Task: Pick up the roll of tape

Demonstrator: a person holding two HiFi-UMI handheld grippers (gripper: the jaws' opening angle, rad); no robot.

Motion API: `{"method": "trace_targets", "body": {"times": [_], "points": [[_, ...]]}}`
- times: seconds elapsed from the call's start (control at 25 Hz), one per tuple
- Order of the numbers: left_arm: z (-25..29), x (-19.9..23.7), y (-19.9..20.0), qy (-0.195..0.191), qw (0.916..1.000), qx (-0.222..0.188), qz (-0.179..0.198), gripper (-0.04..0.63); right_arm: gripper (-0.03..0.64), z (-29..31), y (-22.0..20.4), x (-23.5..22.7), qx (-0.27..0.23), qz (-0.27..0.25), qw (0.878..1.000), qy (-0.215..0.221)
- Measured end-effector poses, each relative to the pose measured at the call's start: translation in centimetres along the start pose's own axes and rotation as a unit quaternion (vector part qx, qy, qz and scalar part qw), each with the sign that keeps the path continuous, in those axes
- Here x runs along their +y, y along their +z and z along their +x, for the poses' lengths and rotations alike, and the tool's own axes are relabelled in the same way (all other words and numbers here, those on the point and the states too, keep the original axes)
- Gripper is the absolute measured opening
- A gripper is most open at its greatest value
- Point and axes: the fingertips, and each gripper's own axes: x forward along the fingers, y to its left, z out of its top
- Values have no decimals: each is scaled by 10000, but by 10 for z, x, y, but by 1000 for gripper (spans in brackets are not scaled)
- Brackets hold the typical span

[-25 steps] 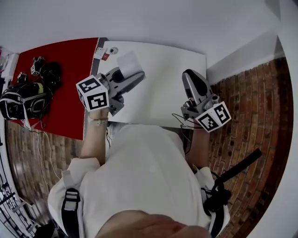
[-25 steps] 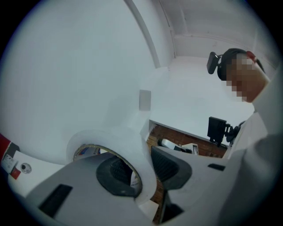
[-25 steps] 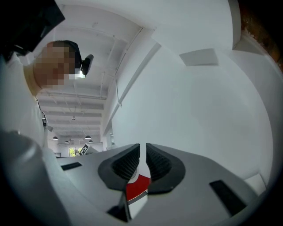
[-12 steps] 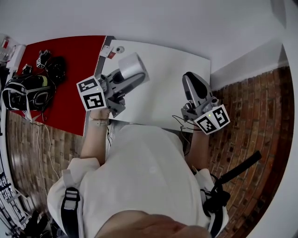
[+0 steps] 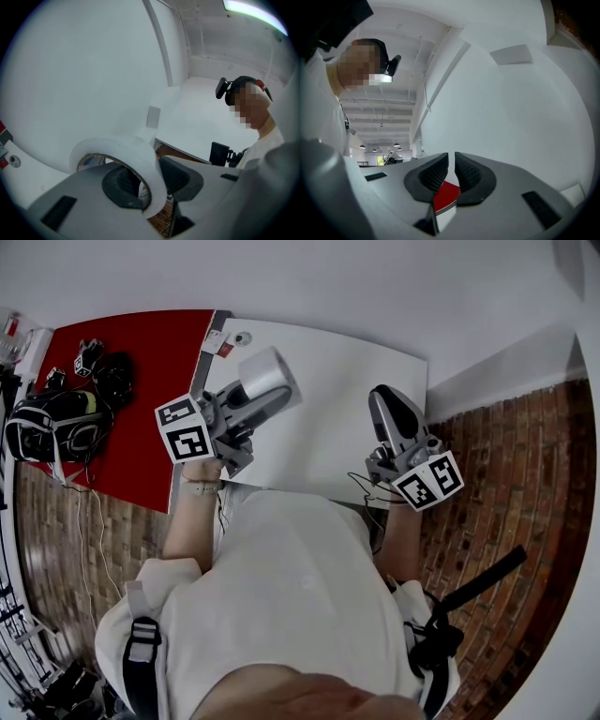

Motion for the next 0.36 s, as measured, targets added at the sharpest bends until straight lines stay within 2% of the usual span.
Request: {"method": "trace_targets", "body": {"times": [0.36], "points": [[6,4,0,28,10000,20,42,114,58,-4,0,-12,24,8,10000,-30]]}}
